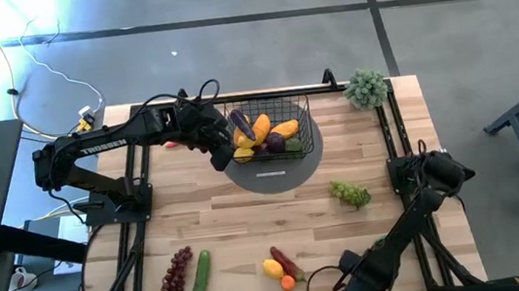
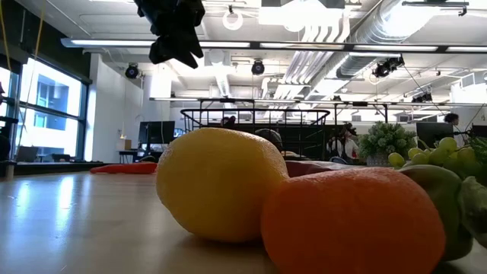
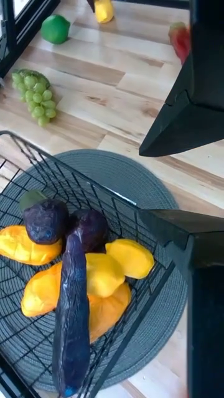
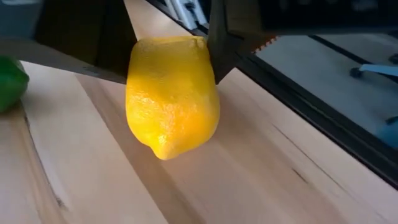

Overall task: Build produce basket
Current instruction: Put the yellow lemon into the black wire basket

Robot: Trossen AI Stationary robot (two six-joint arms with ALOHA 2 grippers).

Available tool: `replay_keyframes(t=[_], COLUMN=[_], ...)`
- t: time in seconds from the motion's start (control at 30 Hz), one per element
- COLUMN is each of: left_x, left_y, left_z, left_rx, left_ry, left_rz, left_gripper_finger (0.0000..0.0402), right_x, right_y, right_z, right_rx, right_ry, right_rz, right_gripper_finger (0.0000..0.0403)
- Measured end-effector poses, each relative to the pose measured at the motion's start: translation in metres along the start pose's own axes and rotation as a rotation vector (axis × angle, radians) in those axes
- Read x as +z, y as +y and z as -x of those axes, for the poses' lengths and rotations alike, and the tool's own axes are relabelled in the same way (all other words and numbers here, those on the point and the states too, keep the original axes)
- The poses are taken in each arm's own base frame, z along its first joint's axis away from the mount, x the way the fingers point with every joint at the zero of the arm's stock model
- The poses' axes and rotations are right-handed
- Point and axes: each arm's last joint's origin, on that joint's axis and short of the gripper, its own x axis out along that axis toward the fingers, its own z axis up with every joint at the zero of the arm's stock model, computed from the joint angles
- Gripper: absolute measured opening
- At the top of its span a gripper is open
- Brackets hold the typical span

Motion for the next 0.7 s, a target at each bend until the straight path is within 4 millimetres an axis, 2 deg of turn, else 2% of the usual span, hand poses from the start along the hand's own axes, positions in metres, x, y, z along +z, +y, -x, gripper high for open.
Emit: replay_keyframes(t=[0.37,0.7], left_x=[-0.001,0.001], left_y=[0.001,0.014], left_z=[0.008,0.021], left_rx=[-0.039,-0.010], left_ry=[-0.002,-0.041], left_rz=[-0.089,-0.156], left_gripper_finger=[0.0135,0.0135], right_x=[0.032,0.076], right_y=[0.001,-0.018], right_z=[0.022,0.066], right_rx=[0.104,0.165], right_ry=[-0.061,-0.244], right_rz=[-0.062,-0.180], right_gripper_finger=[0.0120,0.0119])
